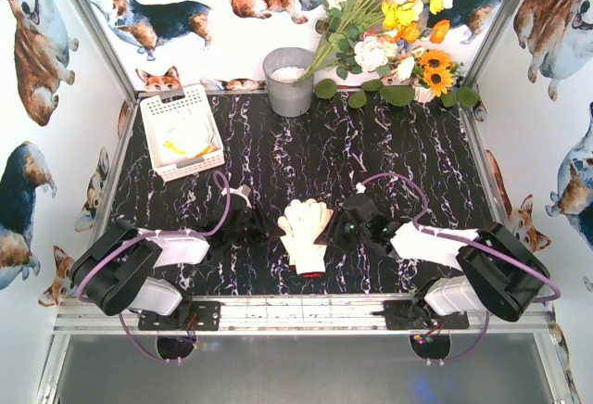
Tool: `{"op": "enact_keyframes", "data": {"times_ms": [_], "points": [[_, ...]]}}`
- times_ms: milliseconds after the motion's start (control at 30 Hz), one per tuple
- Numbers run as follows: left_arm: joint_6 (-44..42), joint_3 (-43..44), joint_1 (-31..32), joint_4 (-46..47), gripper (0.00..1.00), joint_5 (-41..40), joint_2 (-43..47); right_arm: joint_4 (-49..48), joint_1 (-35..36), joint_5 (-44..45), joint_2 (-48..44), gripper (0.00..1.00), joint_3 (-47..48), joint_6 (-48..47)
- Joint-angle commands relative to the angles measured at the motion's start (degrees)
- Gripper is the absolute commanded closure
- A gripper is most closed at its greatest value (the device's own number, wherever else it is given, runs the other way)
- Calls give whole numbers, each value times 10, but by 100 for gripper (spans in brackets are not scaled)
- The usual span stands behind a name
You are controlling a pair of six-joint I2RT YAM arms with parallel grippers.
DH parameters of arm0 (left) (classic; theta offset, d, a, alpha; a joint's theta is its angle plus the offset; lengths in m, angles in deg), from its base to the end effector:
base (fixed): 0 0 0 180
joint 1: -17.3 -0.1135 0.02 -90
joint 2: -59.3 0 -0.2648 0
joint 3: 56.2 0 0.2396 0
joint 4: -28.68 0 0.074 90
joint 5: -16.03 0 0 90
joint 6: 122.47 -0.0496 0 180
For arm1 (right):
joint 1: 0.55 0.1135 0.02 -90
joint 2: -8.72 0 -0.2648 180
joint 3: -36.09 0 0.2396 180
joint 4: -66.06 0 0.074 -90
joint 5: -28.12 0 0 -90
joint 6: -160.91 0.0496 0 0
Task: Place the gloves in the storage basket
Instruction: Adjust the glove at the center of the board.
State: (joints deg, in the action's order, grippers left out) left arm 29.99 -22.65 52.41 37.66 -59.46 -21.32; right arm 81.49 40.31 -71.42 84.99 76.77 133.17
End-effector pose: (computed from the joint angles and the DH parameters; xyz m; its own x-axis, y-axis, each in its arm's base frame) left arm 0.1860 -0.1459 0.1241 -0.8701 -0.4376 -0.2269 -0.1154 0.6283 -0.7693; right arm 0.1681 0.1562 0.1357 -0.9145 0.3630 -0.1788 0.1834 0.7655 0.6167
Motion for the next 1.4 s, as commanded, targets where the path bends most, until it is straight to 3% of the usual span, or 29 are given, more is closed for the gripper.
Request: {"op": "enact_keyframes", "data": {"times_ms": [0, 433, 700, 900, 1367], "points": [[-24, 8, 4, 18, 71, -12, -6, -55, -1, 2, 8, 61, -8, 19], [-71, 31, 5, 8, 93, -3, -5, 16, -1, 59, -58, 72, -13, -4], [-100, 43, 5, -18, 97, -1, 8, -23, -1, 36, -39, 71, -9, -3], [-113, 51, 5, -13, 100, 2, 9, -23, -1, 40, -46, 97, -10, -1], [-151, 92, 2, -69, 100, -27, 19, 4, -1, 44, -68, 100, 13, -10]]}}
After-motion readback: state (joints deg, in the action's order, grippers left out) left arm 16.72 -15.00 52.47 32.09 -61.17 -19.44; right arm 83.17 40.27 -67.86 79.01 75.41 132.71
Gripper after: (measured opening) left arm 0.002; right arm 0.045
